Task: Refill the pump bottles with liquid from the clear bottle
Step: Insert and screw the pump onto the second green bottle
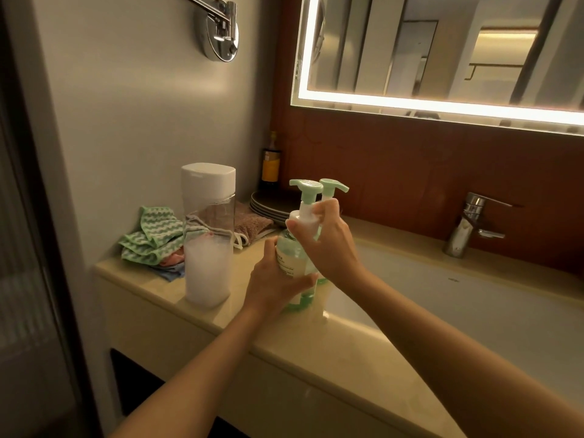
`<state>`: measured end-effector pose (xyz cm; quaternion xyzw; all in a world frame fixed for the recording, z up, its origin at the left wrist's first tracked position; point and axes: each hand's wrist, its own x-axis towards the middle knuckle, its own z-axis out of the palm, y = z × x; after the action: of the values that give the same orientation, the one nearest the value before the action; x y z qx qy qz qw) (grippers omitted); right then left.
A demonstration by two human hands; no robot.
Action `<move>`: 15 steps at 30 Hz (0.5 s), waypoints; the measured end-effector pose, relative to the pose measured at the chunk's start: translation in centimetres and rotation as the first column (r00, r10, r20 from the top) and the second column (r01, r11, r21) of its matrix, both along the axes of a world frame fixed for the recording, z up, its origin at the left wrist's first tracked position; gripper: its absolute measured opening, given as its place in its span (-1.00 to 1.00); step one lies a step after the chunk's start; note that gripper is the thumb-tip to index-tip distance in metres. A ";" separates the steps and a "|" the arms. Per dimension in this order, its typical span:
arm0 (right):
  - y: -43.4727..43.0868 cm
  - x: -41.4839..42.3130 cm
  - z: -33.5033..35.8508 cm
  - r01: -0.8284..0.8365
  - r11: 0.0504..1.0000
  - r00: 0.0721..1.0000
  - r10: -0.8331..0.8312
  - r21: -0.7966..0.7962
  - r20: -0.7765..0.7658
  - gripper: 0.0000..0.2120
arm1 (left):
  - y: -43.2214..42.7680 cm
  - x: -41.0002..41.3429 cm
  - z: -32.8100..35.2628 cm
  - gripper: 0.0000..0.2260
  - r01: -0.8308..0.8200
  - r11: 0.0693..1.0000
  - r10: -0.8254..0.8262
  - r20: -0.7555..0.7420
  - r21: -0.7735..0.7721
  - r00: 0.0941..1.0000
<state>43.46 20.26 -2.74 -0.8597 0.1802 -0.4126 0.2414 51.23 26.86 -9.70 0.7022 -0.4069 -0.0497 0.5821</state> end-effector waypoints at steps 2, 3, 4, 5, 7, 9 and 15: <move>0.2 0.2 0.1 -0.076 0.996 0.996 0.077 0.037 -0.036 -0.69 | -0.1 -0.1 0.0 -0.29 -0.011 1.000 0.011 0.016 0.001 1.000; 0.4 0.2 0.1 -0.095 0.993 0.994 0.099 0.071 -0.049 -0.70 | 0.0 -0.1 -0.1 -0.28 -0.018 1.000 0.018 0.023 0.002 1.000; 0.5 0.2 0.0 -0.099 0.990 0.993 0.104 0.102 -0.051 -0.71 | 0.0 -0.2 -0.1 -0.28 -0.023 1.000 0.023 0.030 0.003 0.999; 0.6 0.1 -0.1 -0.094 0.989 0.994 0.099 0.111 -0.042 -0.70 | 0.0 -0.2 -0.1 -0.27 -0.026 1.000 0.026 0.034 0.004 0.999; 0.4 -0.1 -0.3 -0.027 0.999 0.999 0.028 0.045 -0.028 -0.66 | 0.0 -0.1 -0.1 -0.27 -0.033 0.999 0.033 0.039 0.007 0.999; 0.2 -0.3 -0.6 0.058 0.997 0.998 -0.058 -0.041 0.005 -0.61 | -0.1 -0.1 -0.1 -0.26 -0.040 0.999 0.040 0.045 0.014 0.998; -0.5 0.5 -0.5 0.053 0.999 0.999 -0.053 -0.012 0.004 -0.48 | -0.1 -0.2 -0.1 -0.25 -0.048 0.999 0.047 0.051 0.019 0.998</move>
<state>43.98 19.77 -3.27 -0.8553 0.2000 -0.4214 0.2256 51.06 26.81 -9.79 0.7185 -0.4042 -0.0224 0.5656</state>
